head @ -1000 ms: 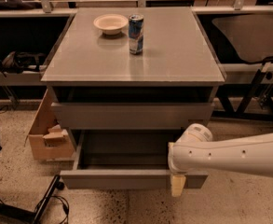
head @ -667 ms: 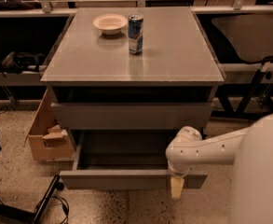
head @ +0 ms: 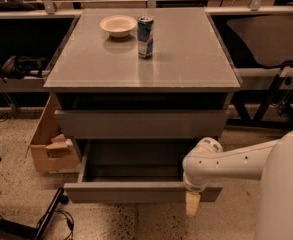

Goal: Open middle drawer

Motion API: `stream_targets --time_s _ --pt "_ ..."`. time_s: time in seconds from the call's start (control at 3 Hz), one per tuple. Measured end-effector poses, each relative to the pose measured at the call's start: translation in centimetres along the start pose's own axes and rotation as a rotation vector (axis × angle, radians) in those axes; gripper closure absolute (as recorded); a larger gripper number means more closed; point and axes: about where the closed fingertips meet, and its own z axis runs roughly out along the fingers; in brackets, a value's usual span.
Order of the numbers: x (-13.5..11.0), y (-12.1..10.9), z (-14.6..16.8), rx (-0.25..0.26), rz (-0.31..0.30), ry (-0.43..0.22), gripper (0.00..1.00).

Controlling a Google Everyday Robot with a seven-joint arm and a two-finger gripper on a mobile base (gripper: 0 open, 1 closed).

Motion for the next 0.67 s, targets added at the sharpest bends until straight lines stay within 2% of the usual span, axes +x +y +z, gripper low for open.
stream_targets --time_s 0.33,0.67 --pt "1.1 3.5 1.1 -0.094 0.01 -0.061 0.17" --pt "2.8 6.4 2.0 -0.176 0.02 -0.074 0.4"
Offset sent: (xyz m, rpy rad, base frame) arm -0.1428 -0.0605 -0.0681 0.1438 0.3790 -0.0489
